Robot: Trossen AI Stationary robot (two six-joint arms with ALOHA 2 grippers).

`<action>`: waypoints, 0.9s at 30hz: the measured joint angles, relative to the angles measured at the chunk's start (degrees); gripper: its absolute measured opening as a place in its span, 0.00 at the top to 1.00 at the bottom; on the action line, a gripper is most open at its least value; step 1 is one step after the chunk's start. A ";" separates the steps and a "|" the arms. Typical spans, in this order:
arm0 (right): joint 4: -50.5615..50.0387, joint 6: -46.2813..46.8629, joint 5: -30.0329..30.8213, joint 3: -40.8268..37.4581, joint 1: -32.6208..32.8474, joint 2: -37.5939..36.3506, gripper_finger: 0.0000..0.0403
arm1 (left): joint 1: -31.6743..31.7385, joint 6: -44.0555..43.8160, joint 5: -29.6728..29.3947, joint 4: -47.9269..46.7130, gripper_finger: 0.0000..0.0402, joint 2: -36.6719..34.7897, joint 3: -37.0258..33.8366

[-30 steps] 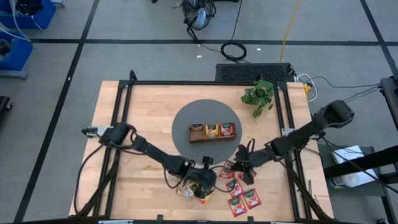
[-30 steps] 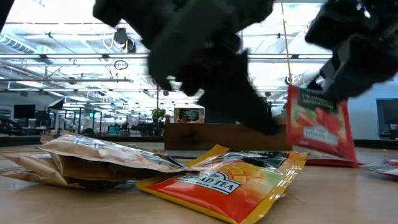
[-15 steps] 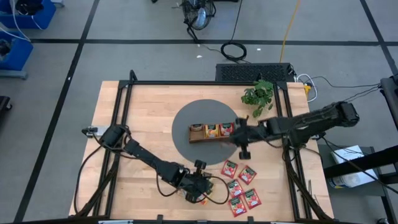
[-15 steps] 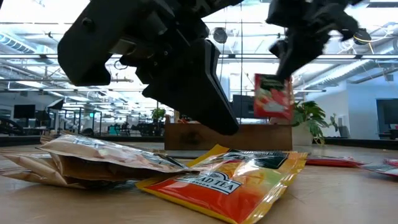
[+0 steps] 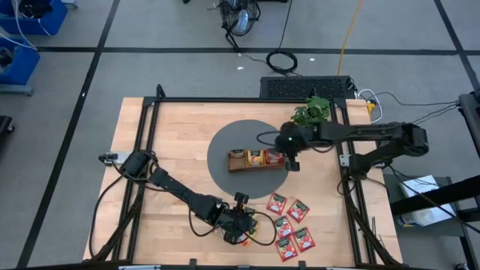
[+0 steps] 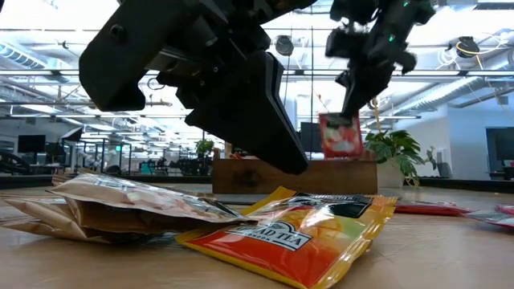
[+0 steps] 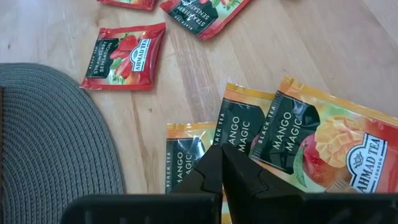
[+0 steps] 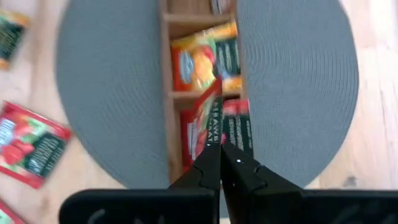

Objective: Pick & Place Tea
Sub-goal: Put the red tea bag into the right compartment of the wooden organizer, then put the yellow tea bag into the middle compartment of the wooden organizer

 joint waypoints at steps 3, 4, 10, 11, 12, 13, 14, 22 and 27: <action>0.27 -1.49 0.06 0.00 -0.54 3.42 1.00 | 0.00 -0.13 0.00 0.04 0.96 0.00 0.02; 0.27 -1.81 0.07 0.00 -0.54 4.56 1.00 | 0.00 -0.14 0.00 0.04 0.96 0.00 0.02; 2.36 -2.66 0.34 -0.02 -0.52 9.60 1.00 | 0.00 -0.27 0.00 -0.19 0.96 0.00 0.04; 2.44 -2.54 0.43 -0.02 -0.52 9.87 1.00 | 0.00 -0.29 0.00 -0.41 0.96 0.00 0.04; 2.50 -2.54 0.47 -0.02 -0.52 10.05 1.00 | 0.00 -0.30 0.00 -0.74 0.96 -0.02 0.04; 2.89 -2.50 0.51 -0.02 -0.52 10.16 1.00 | 0.00 -0.44 0.00 -1.09 0.96 -0.04 0.06; 3.13 -2.26 0.59 -0.02 -0.52 10.19 1.00 | 0.00 -0.54 0.00 -1.37 0.96 -0.04 0.07; 3.25 1.14 7.83 -0.07 0.05 9.01 0.87 | -0.09 -0.94 0.00 -1.64 0.96 -0.04 0.07; 3.43 4.20 7.74 -0.07 0.13 5.86 0.73 | -0.10 -1.90 -0.01 -1.46 0.96 -0.04 0.07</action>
